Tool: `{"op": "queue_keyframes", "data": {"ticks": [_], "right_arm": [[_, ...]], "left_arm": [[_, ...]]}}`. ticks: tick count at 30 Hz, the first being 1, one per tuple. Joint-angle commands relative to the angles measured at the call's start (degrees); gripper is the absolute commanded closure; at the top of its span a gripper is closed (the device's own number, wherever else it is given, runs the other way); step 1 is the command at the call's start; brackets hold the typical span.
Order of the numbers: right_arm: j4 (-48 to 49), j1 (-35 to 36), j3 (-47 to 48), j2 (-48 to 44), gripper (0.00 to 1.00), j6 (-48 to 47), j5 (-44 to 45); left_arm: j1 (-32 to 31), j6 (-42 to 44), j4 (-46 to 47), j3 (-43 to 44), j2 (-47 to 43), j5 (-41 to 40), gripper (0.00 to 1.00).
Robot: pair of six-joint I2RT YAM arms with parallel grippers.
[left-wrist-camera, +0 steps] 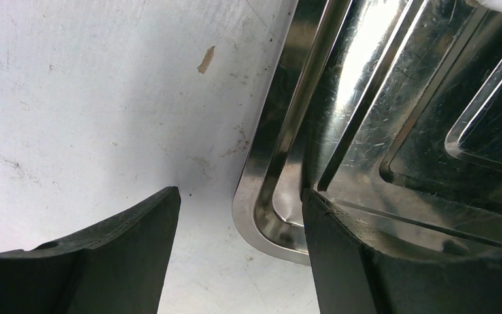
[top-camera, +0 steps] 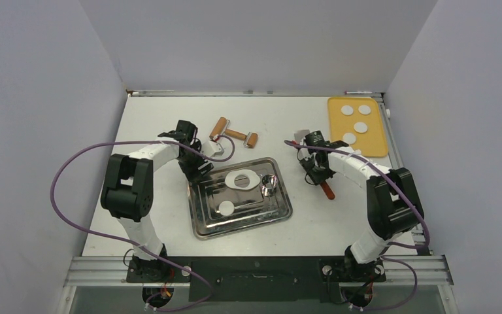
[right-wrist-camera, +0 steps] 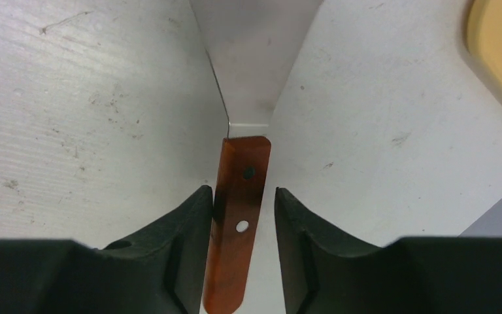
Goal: Roll out the dumpling wrappers from the dough
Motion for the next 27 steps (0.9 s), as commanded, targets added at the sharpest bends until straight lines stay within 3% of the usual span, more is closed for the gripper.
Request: {"op": "queue_keyframes", "data": {"ticks": [1, 5, 10, 13, 19, 21, 23, 27], "right_arm": [[-1.7, -1.5, 2.3, 0.5, 0.59, 2.9, -2.5], [-1.2, -4.5, 1.9, -1.2, 0.37, 3.7, -5.8], [-0.5, -7.1, 0.7, -2.3, 0.36, 3.8, -9.6], [0.1, -8.4, 0.6, -1.4, 0.45, 4.5, -11.0], [1.8, -8.5, 0.7, 1.1, 0.54, 5.1, -11.9], [2.6, -8.5, 1.2, 2.0, 0.67, 5.4, -12.1], [2.7, -8.2, 2.2, 3.0, 0.9, 5.6, -11.8], [3.2, -6.7, 2.9, 2.2, 0.92, 5.0, -8.3]], "left_arm": [[0.0, 1.0, 1.9, -0.4, 2.9, -2.7, 0.35], [0.0, 1.0, 1.9, -0.3, 2.9, -2.6, 0.35], [0.1, 1.0, 1.9, -0.2, 3.0, -2.6, 0.35], [0.1, 0.9, 1.6, 0.2, 3.0, -2.6, 0.35], [0.1, 0.9, 1.0, -0.1, 2.7, -2.5, 0.35], [0.2, 1.0, 1.3, -0.4, 2.9, -2.6, 0.36], [0.3, 1.0, 1.5, -0.6, 3.2, -3.0, 0.36], [0.8, 1.3, 2.3, -1.0, 3.2, -2.9, 0.36]]}}
